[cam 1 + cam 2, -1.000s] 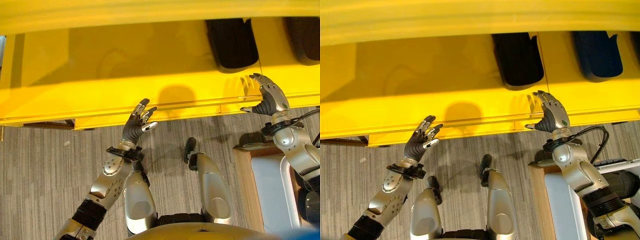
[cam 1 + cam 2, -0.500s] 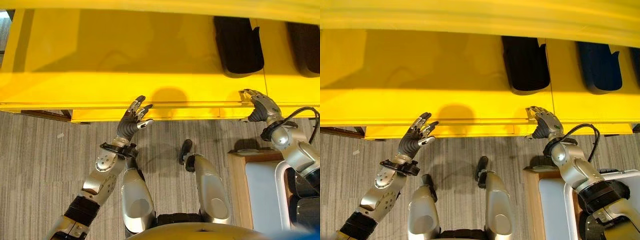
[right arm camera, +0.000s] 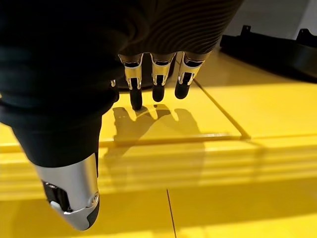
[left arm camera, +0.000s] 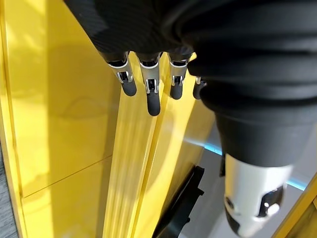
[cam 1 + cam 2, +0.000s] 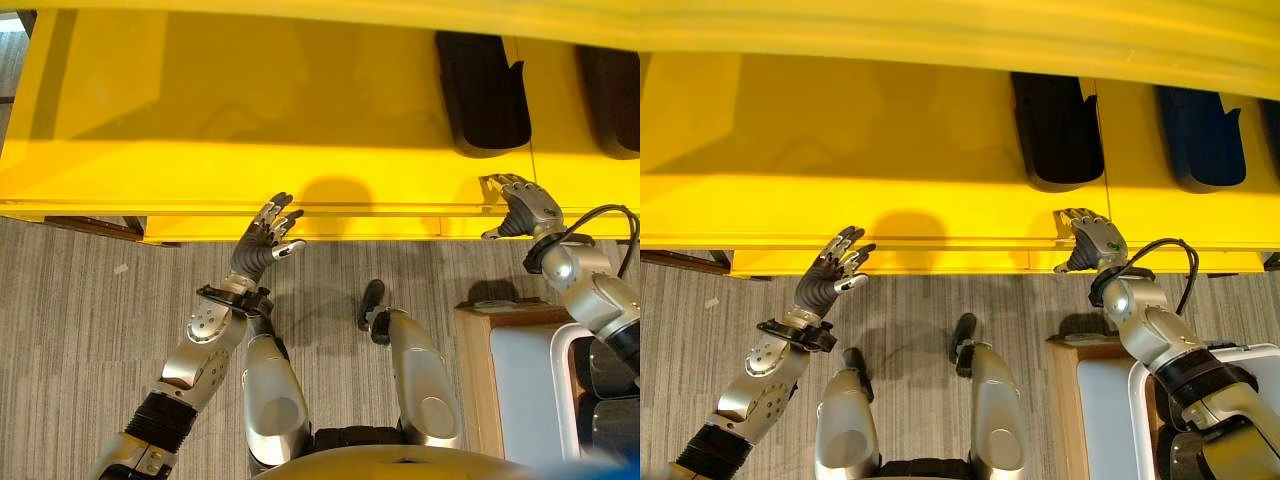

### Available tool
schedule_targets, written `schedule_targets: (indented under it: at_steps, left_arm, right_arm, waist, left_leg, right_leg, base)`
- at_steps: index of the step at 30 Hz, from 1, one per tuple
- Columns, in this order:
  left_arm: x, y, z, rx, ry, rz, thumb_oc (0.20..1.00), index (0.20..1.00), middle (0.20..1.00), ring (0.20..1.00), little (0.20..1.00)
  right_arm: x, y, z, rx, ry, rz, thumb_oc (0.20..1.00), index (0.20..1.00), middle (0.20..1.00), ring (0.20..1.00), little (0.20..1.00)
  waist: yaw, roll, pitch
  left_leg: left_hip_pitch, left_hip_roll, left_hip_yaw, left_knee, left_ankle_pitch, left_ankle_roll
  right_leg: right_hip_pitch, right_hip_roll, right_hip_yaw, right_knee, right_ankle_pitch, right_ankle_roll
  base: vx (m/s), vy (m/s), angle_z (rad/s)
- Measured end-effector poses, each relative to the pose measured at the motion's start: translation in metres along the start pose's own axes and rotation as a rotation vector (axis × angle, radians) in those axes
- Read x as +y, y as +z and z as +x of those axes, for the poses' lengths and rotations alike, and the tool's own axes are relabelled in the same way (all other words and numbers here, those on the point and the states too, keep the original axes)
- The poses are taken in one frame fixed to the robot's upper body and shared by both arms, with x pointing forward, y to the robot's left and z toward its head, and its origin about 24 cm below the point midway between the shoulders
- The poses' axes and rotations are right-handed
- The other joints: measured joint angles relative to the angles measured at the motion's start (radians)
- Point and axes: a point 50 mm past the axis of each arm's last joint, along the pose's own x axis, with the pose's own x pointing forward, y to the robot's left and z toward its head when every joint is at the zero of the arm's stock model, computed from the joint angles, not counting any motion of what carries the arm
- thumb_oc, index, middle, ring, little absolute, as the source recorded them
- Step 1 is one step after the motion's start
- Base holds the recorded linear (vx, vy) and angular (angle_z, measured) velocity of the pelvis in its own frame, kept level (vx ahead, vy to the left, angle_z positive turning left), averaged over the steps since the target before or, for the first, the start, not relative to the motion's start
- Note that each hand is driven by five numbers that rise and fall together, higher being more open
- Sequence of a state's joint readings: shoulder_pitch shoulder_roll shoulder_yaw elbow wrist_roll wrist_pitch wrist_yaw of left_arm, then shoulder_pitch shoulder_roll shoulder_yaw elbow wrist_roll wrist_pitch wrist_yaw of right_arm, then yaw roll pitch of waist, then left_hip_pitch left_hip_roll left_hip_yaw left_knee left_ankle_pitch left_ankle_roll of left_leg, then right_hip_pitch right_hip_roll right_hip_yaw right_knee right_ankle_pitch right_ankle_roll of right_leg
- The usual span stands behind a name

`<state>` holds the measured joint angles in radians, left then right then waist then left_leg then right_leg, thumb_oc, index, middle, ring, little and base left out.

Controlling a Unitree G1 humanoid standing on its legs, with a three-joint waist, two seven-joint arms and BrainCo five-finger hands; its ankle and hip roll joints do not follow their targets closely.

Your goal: Move parts from the plastic box to the shelf.

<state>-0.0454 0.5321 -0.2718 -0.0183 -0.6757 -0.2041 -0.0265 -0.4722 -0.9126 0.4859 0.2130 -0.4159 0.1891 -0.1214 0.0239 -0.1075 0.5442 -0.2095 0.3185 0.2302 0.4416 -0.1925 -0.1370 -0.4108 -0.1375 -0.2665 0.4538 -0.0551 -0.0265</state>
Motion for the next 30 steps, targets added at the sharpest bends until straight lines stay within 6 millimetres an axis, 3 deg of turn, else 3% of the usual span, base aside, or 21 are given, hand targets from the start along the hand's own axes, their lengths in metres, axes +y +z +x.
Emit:
schedule_targets:
  at_steps: [11, 30]
  left_arm:
    - [0.001, -0.002, -0.001, 0.025, -0.012, 0.004, 1.0, 1.0, 1.0, 1.0, 1.0]
    - [0.001, -0.003, -0.002, 0.033, -0.043, 0.006, 1.0, 1.0, 1.0, 1.0, 1.0]
  right_arm:
    - [-0.012, -0.003, 0.013, 0.023, 0.004, -0.049, 1.0, 1.0, 1.0, 1.0, 1.0]
    - [-0.024, 0.014, 0.03, -0.012, 0.0, -0.066, 1.0, 1.0, 1.0, 1.0, 1.0]
  waist:
    - [0.04, 0.001, 0.0]
    - [0.051, 0.024, 0.002]
  left_leg:
    - [-0.005, -0.001, -0.009, 0.017, -0.003, 0.0]
    - [-0.004, -0.011, -0.02, 0.019, -0.003, 0.0]
  right_leg:
    - [0.0, -0.006, -0.002, 0.012, 0.0, -0.002]
    - [-0.001, -0.023, -0.007, 0.036, -0.013, -0.005]
  base:
    - [0.02, 0.0, 0.01]
    - [0.01, 0.007, 0.01]
